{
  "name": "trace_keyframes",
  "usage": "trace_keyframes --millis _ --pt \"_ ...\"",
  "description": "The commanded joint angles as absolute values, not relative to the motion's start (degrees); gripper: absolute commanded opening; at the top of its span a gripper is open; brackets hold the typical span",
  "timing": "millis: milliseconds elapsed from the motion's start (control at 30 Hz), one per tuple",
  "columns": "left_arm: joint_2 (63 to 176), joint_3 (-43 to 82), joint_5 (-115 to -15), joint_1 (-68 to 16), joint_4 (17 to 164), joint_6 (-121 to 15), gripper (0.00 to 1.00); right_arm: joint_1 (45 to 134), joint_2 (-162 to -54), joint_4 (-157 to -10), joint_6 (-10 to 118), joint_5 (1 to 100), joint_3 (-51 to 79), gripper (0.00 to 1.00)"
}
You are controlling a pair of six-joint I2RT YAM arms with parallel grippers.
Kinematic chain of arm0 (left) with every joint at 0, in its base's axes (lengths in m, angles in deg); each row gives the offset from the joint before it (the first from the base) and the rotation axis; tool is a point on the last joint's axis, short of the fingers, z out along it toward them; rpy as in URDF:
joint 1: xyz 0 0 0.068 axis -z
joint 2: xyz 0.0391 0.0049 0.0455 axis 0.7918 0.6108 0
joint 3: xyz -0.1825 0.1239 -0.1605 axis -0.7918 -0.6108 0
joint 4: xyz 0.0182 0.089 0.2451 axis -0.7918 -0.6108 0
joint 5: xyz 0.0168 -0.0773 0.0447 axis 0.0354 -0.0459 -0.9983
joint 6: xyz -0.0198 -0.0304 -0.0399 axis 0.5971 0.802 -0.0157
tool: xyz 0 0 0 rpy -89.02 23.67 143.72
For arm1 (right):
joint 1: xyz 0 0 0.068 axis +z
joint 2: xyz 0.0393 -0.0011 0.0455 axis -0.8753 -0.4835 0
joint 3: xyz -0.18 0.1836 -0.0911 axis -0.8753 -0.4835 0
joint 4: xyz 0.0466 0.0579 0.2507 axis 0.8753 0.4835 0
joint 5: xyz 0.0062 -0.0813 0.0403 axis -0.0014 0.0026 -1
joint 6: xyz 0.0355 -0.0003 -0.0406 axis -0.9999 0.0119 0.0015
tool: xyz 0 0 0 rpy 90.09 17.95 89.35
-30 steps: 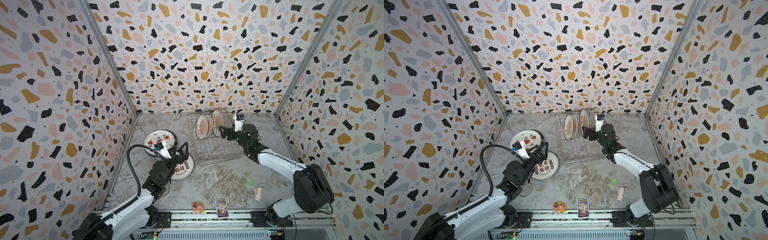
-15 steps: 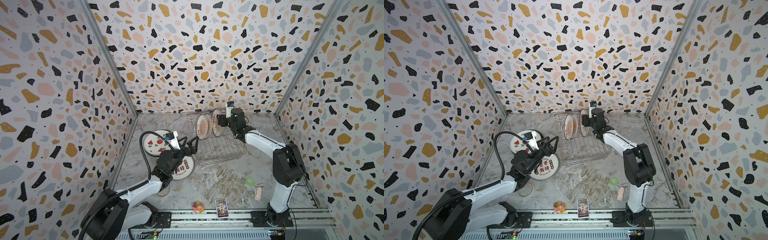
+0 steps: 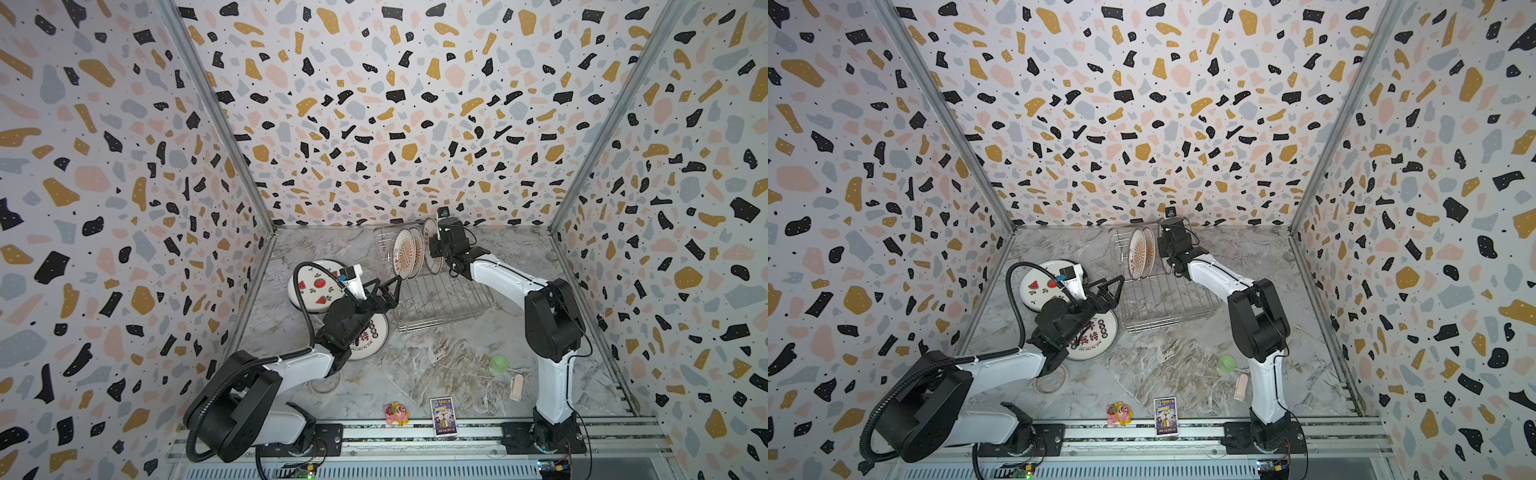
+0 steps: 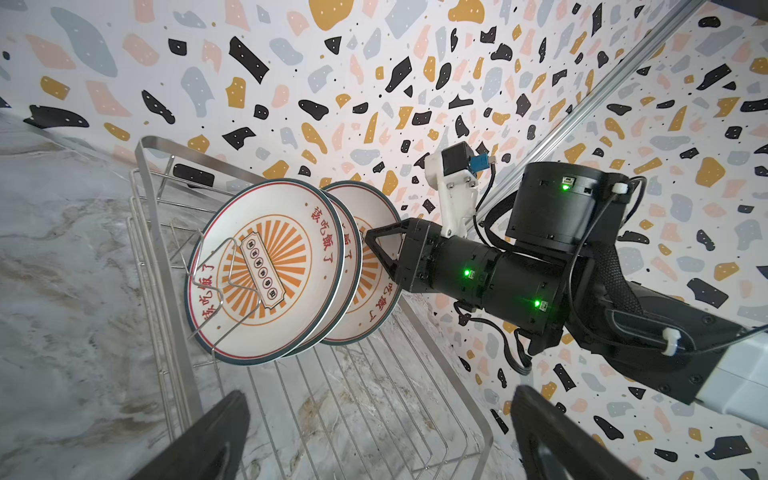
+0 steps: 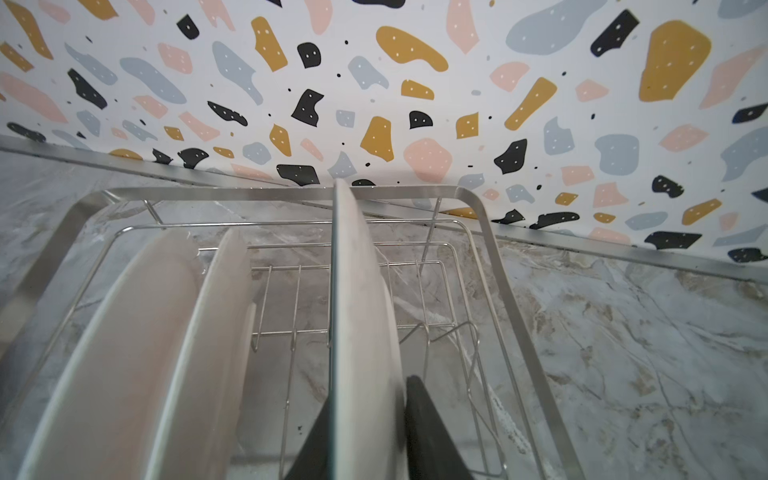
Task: Unload the plates from the dish rack
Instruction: 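Close the right gripper on the rim of a sunburst plate in the rack, then lift the sunburst plate up out of the rack with the right gripper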
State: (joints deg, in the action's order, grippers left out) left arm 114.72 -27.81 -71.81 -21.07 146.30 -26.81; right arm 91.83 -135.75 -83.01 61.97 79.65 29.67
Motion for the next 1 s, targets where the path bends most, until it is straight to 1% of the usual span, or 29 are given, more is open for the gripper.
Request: trace_keyframes --millis 0,100,167,233,433,967 --pt "114.3 -27.1 -71.8 -20.8 150.6 -26.6 1.00 91.8 -134.9 -80.7 62.3 83.7 31.9 0.20" --pt "114.1 -27.4 -71.8 -20.8 150.7 -26.6 1.00 92.1 -135.1 -80.4 62.6 84.1 32.3 0.19" --pt "114.1 -27.5 -71.4 -20.8 150.9 -26.4 1.00 92.5 -135.5 -79.9 62.6 85.2 32.9 0.16" --pt "114.0 -27.6 -71.1 -20.8 151.1 -26.2 1.00 92.8 -135.9 -79.3 62.8 87.0 33.7 0.13" --pt "111.8 -27.9 -70.2 -20.8 150.1 -27.0 1.00 94.3 -137.3 -77.7 64.7 93.8 37.1 0.08" --pt "103.1 -32.7 -72.3 -20.8 147.0 -28.5 1.00 96.7 -129.4 -81.1 68.6 100.5 34.3 0.04"
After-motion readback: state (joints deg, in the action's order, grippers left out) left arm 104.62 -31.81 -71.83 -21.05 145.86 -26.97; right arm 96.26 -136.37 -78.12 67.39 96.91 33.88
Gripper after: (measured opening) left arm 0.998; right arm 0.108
